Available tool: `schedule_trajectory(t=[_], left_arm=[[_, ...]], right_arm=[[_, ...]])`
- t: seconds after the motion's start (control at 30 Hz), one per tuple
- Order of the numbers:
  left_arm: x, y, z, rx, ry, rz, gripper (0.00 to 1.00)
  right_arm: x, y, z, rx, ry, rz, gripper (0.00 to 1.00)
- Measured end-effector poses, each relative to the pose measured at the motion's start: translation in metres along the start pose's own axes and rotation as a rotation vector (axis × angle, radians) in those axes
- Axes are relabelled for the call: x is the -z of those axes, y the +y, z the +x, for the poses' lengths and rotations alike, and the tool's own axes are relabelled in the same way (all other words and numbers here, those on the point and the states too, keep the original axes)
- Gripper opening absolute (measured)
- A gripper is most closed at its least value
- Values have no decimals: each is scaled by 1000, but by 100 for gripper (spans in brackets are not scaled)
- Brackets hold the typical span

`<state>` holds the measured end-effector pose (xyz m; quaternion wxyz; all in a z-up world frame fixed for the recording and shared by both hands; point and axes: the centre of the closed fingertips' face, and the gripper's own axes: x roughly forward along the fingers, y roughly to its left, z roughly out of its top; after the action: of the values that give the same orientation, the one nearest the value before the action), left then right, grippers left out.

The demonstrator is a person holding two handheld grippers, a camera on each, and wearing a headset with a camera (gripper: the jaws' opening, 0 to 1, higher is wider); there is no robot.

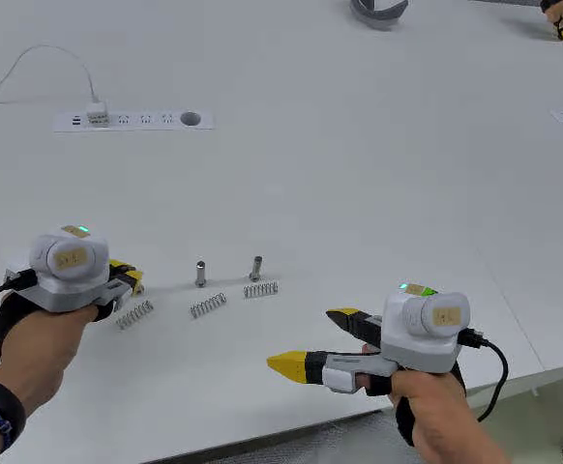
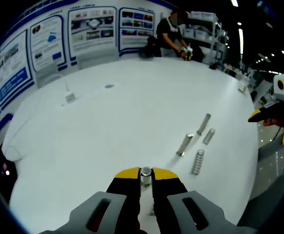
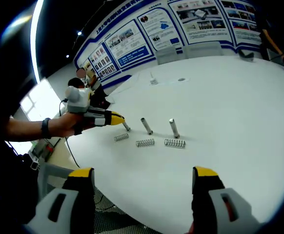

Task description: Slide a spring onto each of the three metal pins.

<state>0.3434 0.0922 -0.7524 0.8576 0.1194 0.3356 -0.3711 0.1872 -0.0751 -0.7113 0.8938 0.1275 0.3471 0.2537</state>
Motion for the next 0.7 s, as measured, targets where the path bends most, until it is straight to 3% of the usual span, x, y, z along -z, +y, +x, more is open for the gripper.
schedule_trajectory(t=[0.13, 0.17, 0.7], left_arm=[[5, -2, 3, 5, 11, -6, 8], [3, -2, 3, 0, -4, -3, 8], [5, -2, 2, 4, 16, -6, 11]], right_arm=[[1, 0, 0, 0, 1, 2, 83], [1, 0, 1, -1, 1, 1, 83], [-1, 0, 1, -2, -1, -3, 83]])
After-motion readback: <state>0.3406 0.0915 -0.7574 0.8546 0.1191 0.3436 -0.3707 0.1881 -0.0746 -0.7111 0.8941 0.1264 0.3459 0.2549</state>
